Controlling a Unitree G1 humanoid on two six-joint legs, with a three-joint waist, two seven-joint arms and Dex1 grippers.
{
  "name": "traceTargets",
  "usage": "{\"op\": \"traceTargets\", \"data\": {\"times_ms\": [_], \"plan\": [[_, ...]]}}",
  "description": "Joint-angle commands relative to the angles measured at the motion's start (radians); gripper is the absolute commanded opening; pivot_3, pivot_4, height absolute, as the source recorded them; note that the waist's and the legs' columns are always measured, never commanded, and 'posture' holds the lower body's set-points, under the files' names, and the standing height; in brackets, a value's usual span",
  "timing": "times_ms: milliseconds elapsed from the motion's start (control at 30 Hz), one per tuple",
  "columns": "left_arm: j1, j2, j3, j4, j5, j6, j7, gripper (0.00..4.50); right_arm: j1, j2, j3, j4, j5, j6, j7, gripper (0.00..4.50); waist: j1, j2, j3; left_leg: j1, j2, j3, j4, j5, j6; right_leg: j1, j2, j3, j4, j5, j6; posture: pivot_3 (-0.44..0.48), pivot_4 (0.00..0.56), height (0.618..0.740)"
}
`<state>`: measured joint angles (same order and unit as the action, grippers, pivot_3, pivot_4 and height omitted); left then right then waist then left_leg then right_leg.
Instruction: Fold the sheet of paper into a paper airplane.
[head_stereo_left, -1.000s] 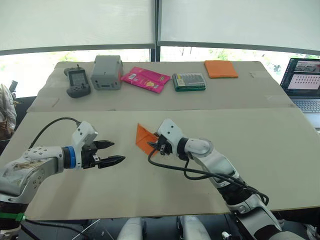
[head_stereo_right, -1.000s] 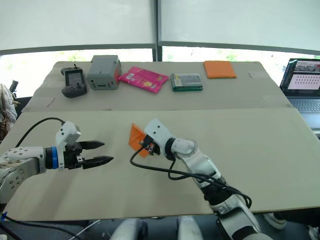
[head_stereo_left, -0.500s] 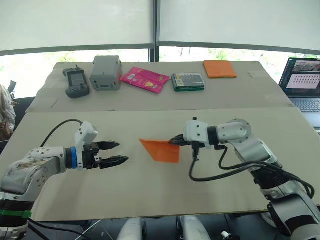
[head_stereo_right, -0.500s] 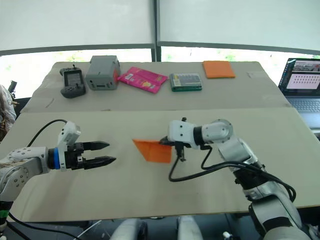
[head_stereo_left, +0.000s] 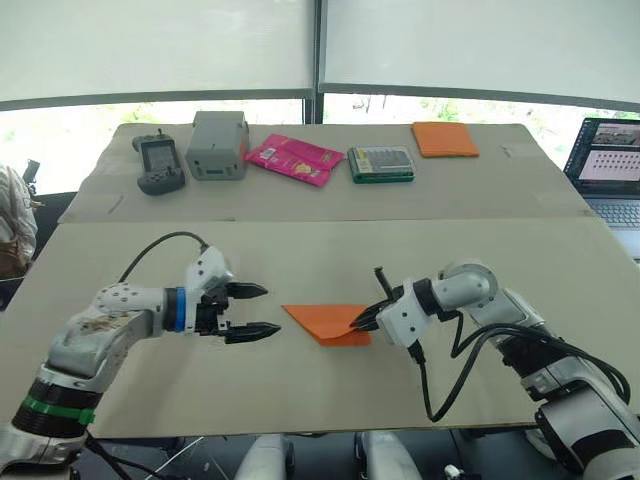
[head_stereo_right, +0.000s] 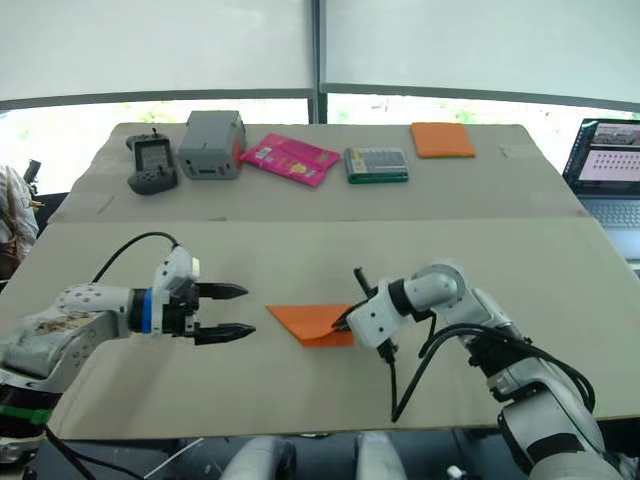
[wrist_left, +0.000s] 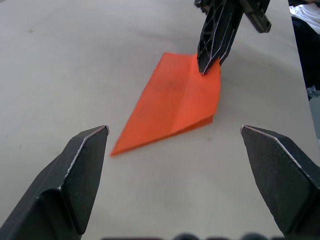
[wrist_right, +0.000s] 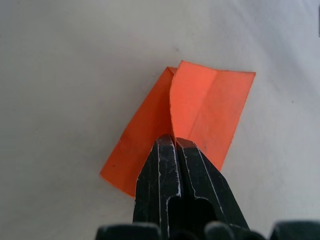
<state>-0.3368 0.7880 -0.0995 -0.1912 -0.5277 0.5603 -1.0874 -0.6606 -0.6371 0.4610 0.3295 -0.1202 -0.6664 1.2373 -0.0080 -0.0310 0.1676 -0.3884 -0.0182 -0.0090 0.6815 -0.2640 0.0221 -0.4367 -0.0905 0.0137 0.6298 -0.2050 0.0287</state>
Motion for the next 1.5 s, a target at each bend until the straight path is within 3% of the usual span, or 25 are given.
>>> {"op": "traceTargets", "data": {"times_ms": [33, 133, 167, 400, 567, 767, 867, 1200, 1433, 1500], "plan": [[-0.074, -0.054, -0.018, 0.039, 0.031, -0.056, -0.009, 4.5, 0.002, -0.003, -0.009, 0.004, -0.016, -0.032, -0.027, 0.04, -0.001, 0.0, 0.0, 0.0, 0.0, 0.0, 0.0, 0.0, 0.0, 0.0, 0.0, 0.0, 0.0, 0.0, 0.0, 0.0, 0.15, 0.74], [-0.147, -0.115, -0.07, 0.119, 0.076, -0.093, -0.033, 4.5, 0.005, -0.001, -0.012, 0.018, -0.04, -0.04, -0.055, 0.04, -0.002, 0.0, 0.0, 0.0, 0.0, 0.0, 0.001, 0.0, 0.0, 0.0, 0.001, 0.0, 0.001, 0.0, 0.0, 0.0, 0.15, 0.74], [-0.161, -0.125, -0.09, 0.139, 0.089, -0.097, -0.05, 3.98, 0.007, -0.002, -0.012, 0.02, -0.046, -0.041, -0.061, 0.0, -0.003, 0.0, 0.0, 0.0, 0.0, 0.0, 0.001, 0.0, 0.0, 0.0, 0.001, 0.0, 0.001, 0.0, 0.0, 0.0, 0.15, 0.74], [-0.193, -0.174, -0.161, 0.233, 0.144, -0.09, -0.106, 1.71, 0.034, -0.014, -0.02, -0.013, -0.049, -0.008, -0.089, 0.0, -0.009, 0.0, 0.0, 0.0, 0.0, 0.001, 0.001, 0.0, 0.001, 0.0, 0.001, 0.001, 0.0, 0.0, 0.0, 0.0, 0.15, 0.74], [-0.205, -0.225, -0.183, 0.287, 0.203, -0.117, -0.073, 0.05, 0.065, -0.02, -0.029, -0.057, -0.036, 0.031, -0.099, 0.0, -0.006, 0.0, 0.0, 0.0, 0.0, 0.001, 0.002, 0.0, 0.001, 0.0, 0.001, 0.001, 0.0, 0.0, 0.0, 0.0, 0.15, 0.74], [-0.225, -0.295, -0.182, 0.386, 0.268, -0.124, 0.007, 0.05, 0.096, -0.033, -0.028, -0.097, -0.04, 0.05, -0.099, 0.0, -0.005, 0.0, 0.0, 0.0, 0.0, 0.001, 0.002, -0.001, 0.001, 0.001, 0.001, 0.001, 0.001, 0.0, 0.0, 0.0, 0.15, 0.74], [-0.196, -0.279, -0.233, 0.413, 0.326, -0.177, -0.023, 0.05, 0.125, -0.039, -0.029, -0.128, -0.038, 0.054, -0.107, 0.0, -0.005, 0.0, 0.0, 0.0, 0.0, 0.001, 0.003, -0.001, 0.001, 0.001, 0.001, 0.001, 0.001, 0.0, 0.0, 0.0, 0.15, 0.74], [-0.142, -0.24, -0.249, 0.427, 0.335, -0.213, -0.121, 0.05, 0.183, -0.056, -0.098, -0.205, 0.073, 0.164, -0.102, 0.0, -0.004, 0.0, 0.0, 0.013, 0.0, 0.0, 0.002, -0.003, 0.005, 0.014, 0.0, 0.0, -0.001, -0.002, 0.003, 0.0, 0.15, 0.74], [-0.147, -0.257, -0.241, 0.443, 0.332, -0.221, -0.147, 0.0, 0.292, -0.078, -0.174, -0.283, 0.13, 0.238, -0.159, 2.25, -0.001, 0.0, 0.0, 0.013, 0.0, 0.001, 0.002, -0.003, 0.006, 0.015, -0.001, 0.001, -0.001, -0.002, 0.003, 0.0, 0.15, 0.74], [-0.159, -0.265, -0.238, 0.457, 0.332, -0.231, -0.15, 0.0, 0.333, -0.079, -0.208, -0.285, 0.153, 0.234, -0.185, 2.25, 0.0, 0.0, 0.0, 0.014, 0.0, 0.001, 0.002, -0.003, 0.006, 0.015, -0.001, 0.001, -0.001, -0.002, 0.003, 0.0, 0.15, 0.74]]}}
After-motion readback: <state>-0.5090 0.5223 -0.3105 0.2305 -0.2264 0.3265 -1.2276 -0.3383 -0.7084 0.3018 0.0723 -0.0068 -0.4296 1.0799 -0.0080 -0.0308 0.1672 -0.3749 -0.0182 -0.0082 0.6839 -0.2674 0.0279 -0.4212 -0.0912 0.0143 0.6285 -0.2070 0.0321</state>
